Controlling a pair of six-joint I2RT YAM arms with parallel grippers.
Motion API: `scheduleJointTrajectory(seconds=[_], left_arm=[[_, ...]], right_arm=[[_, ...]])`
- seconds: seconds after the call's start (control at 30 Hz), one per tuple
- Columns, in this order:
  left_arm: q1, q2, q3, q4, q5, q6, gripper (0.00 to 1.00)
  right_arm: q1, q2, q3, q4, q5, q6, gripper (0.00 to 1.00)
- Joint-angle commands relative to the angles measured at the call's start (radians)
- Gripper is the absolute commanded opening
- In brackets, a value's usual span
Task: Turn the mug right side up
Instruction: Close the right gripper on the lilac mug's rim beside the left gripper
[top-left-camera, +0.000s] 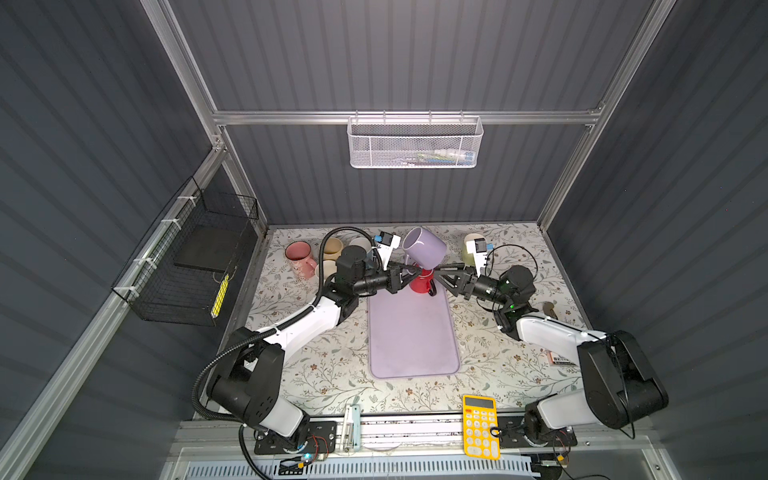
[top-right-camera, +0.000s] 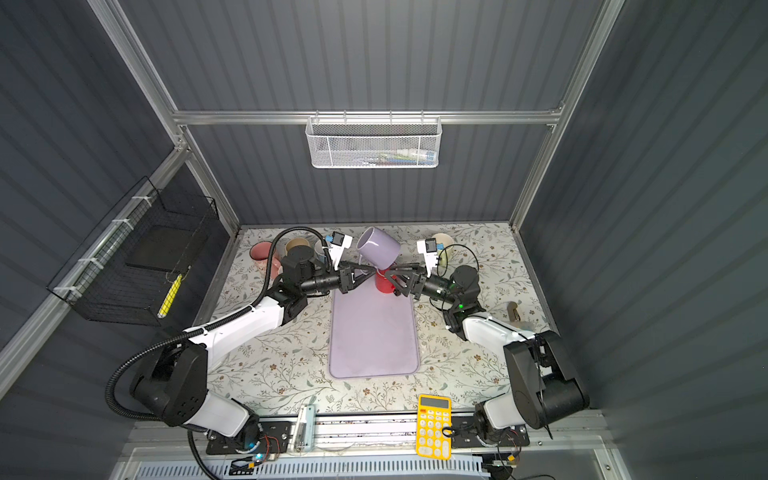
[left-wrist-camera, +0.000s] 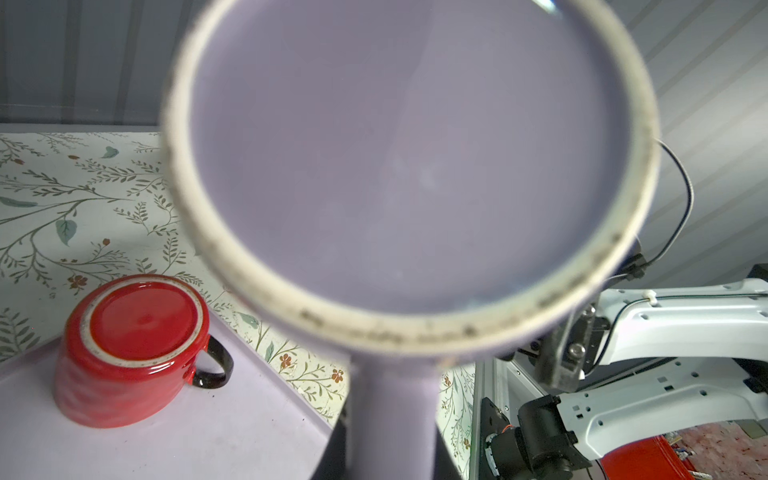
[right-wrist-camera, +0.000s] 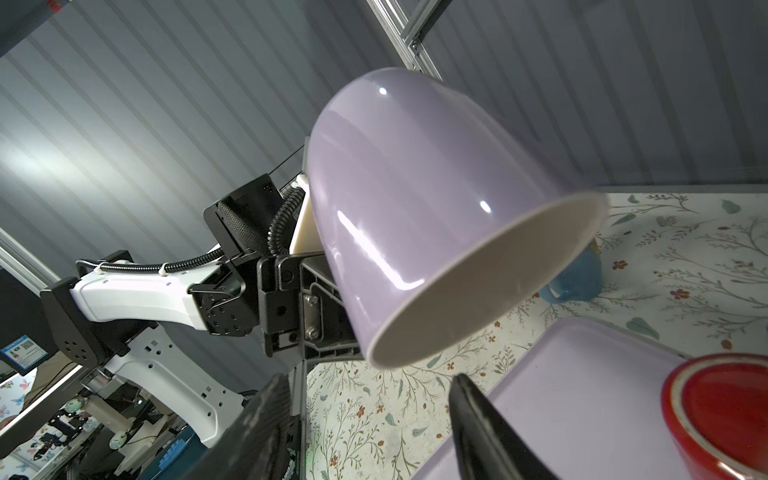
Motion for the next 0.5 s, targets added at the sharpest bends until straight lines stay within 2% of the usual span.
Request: scheduleJointTrajectory(seconds=[0.0, 0.47], left_arm=[[-0.007, -0.015, 0.014, 0.130, 0.032, -0.021, 0.09], [-0.017, 0.002, -0.001, 0.183, 0.037, -0.069, 0.08]], right_arm=[[0.005, 0.013, 0.031, 0.099, 0.002, 0.034, 0.62], [0.016, 0.077, 0.076, 0.232, 0.004, 0.101, 0.60]])
